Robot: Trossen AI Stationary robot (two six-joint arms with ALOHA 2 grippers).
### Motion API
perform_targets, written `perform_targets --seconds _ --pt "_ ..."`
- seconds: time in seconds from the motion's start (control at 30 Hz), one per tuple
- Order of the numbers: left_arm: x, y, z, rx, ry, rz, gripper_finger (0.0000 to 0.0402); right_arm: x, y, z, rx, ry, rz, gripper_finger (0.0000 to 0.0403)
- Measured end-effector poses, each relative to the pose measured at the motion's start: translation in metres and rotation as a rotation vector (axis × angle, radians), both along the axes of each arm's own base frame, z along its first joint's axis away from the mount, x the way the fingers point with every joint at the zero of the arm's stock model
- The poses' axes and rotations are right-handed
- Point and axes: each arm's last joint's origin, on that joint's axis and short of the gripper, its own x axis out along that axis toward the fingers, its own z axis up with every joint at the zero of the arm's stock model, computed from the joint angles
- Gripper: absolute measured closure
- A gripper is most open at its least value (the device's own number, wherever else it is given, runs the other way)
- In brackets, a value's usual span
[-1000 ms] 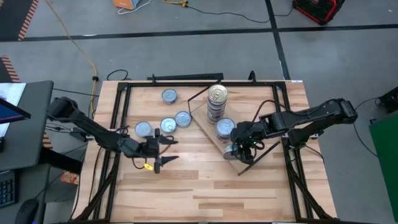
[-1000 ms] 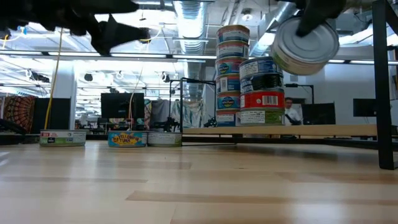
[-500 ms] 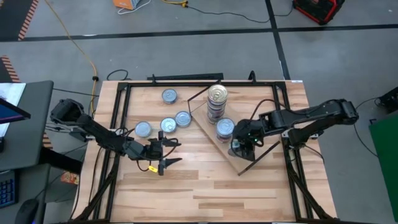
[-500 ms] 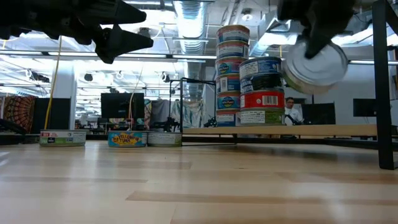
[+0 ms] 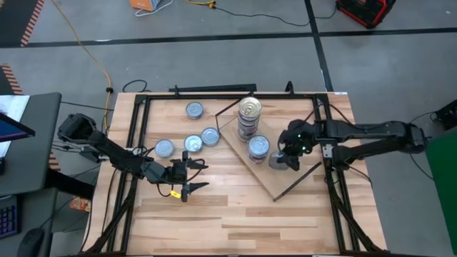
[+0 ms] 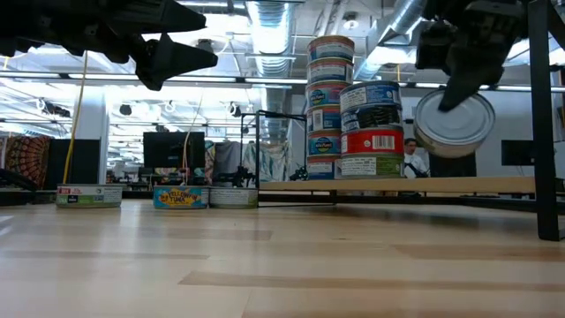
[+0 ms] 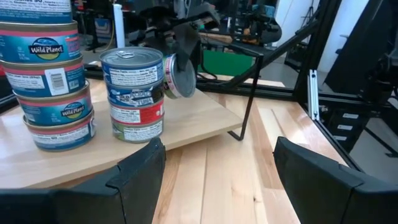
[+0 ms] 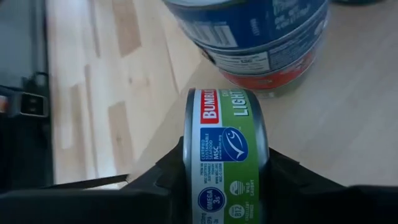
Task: Stack canned seafood by type on shelf
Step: Put the green tuna can on the shelf
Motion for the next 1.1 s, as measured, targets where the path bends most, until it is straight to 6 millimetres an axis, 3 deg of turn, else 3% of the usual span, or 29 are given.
perform_targets --seconds 0.17,0.4,0.63,0.93,1.1 --pt "0.0 0.0 0.0 0.02 0.001 0.0 0.0111 -0.004 -0.007 -0.011 0.041 -0.008 -0.012 0.0216" --pt "0.0 0.001 0.0 0.031 0.003 0.002 0.0111 -0.006 -0.016 -0.02 0.115 -0.04 -0.006 0.0239" --pt "0.0 0.001 0.0 0.037 0.004 0.004 0.0111 -0.011 -0.025 -0.038 0.232 -0.067 -0.026 0.0215" --pt "0.001 0.001 0.0 0.032 0.003 0.003 0.0111 -0.019 -0.026 -0.057 0.333 -0.036 -0.066 0.0228" --pt "0.004 -0.001 0.007 0.061 -0.015 -0.006 0.0111 -0.02 -0.029 -0.058 0.32 -0.027 -0.096 0.0174"
